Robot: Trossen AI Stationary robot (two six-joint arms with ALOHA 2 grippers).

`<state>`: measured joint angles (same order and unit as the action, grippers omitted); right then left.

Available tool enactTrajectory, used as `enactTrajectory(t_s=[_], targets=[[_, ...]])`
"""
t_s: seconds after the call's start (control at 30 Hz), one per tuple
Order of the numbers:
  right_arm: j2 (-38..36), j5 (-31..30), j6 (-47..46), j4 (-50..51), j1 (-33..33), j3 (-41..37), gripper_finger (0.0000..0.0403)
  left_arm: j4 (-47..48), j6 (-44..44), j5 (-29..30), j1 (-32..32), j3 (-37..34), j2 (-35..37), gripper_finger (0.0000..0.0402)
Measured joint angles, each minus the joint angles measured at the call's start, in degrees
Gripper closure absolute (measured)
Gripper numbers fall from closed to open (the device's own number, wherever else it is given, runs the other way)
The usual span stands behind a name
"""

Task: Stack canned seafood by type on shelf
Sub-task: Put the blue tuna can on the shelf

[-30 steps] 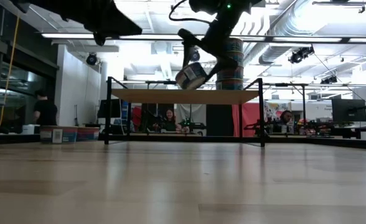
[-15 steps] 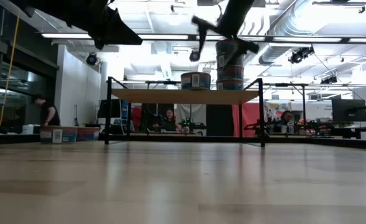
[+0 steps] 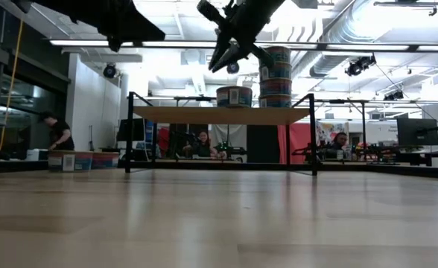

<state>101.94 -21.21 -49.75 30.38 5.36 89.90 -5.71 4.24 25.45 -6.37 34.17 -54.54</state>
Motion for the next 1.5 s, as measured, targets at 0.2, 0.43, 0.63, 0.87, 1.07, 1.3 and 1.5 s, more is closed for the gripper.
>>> enactTrajectory(t_s=[0.2,0.43,0.63,0.87,1.07,1.3,1.5], targets=[[0.02,1.60,7.35,9.35,1.01,0.03,0.0399,0.30,0.49,5.10,-2.05,0.00,0.62,0.0402],[0.42,0.86,15.46,8.01,2.84,0.03,0.0403,0.37,3.16,7.48,-2.75,0.00,0.45,0.0401],[1.19,0.50,18.74,8.57,6.03,0.02,0.0403,1.86,4.89,8.18,-2.73,0.00,0.45,0.0401],[1.33,-0.25,22.78,8.78,8.75,0.01,0.0403,9.40,11.79,8.24,-2.92,0.00,0.43,0.0401],[1.33,-1.21,22.83,9.33,9.26,0.01,0.0403,11.08,13.19,8.46,-3.83,0.00,0.43,0.0402],[1.24,-4.28,22.77,11.14,9.04,0.01,0.0403,11.06,13.18,11.30,-3.87,0.00,0.43,0.0402],[-0.21,-7.76,19.67,7.55,3.13,1.36,0.0403,11.01,13.05,11.28,-4.22,0.00,0.43,0.0401]])
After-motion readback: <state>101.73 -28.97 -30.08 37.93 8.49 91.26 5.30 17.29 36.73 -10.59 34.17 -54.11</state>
